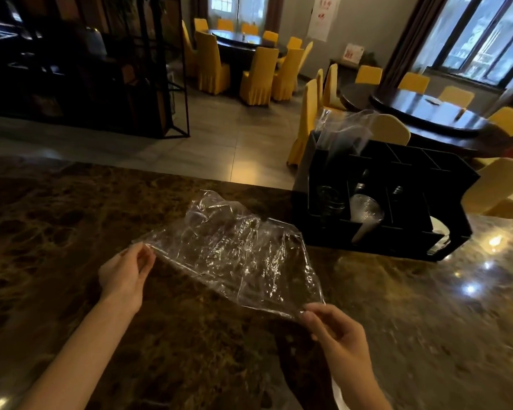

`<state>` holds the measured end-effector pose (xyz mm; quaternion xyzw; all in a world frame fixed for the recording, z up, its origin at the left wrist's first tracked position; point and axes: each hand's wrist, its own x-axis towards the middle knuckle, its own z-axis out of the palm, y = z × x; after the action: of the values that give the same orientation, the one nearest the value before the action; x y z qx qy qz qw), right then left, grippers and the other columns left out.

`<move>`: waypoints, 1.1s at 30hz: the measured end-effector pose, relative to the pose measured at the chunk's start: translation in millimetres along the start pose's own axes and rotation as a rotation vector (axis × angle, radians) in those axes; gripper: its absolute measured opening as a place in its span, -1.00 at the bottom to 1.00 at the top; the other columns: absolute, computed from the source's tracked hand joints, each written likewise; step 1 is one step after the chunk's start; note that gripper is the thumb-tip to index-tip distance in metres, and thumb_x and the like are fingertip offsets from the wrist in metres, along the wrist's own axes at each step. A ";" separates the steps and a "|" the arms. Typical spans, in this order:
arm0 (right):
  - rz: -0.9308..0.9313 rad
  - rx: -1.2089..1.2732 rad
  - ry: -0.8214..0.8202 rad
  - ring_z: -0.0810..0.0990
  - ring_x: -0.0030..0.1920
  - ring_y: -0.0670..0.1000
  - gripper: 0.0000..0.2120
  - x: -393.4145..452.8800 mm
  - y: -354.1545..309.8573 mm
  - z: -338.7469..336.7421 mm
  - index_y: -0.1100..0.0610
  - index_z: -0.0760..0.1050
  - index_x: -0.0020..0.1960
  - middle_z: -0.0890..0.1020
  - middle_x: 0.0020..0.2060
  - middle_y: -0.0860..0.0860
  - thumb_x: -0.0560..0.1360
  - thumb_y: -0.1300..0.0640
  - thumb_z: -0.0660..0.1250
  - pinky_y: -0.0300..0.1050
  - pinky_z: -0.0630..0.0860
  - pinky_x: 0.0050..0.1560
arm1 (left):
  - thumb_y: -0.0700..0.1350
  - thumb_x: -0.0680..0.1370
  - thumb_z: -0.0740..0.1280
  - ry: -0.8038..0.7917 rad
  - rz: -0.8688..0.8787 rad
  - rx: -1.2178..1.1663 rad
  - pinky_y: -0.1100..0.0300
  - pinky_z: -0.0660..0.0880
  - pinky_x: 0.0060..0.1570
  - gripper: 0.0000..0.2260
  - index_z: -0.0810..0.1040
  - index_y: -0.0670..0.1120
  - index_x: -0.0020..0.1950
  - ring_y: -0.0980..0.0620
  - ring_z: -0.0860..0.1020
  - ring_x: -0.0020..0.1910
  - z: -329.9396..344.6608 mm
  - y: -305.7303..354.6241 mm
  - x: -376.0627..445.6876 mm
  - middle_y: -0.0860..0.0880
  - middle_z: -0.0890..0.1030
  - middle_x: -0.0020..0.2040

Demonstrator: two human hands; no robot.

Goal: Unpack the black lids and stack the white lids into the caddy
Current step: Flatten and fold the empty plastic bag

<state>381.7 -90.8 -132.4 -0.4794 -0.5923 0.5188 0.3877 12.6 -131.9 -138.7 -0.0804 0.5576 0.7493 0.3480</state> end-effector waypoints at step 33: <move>0.262 0.150 -0.260 0.75 -0.09 -0.05 -0.80 121.7 -7.2 37.3 0.03 0.73 0.03 0.76 -0.04 0.09 0.51 -0.03 0.41 -0.12 0.65 -0.07 | -0.13 0.66 0.25 -0.238 0.160 0.863 -0.08 0.60 0.08 -0.81 0.65 -0.15 0.03 -0.13 0.65 0.02 -5.3 80.2 77.5 -0.16 0.68 0.04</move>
<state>315.6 18.2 -135.9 -0.4512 -0.5297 0.6650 0.2715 -95.5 -114.1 -117.5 0.2020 0.7793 0.4771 0.3525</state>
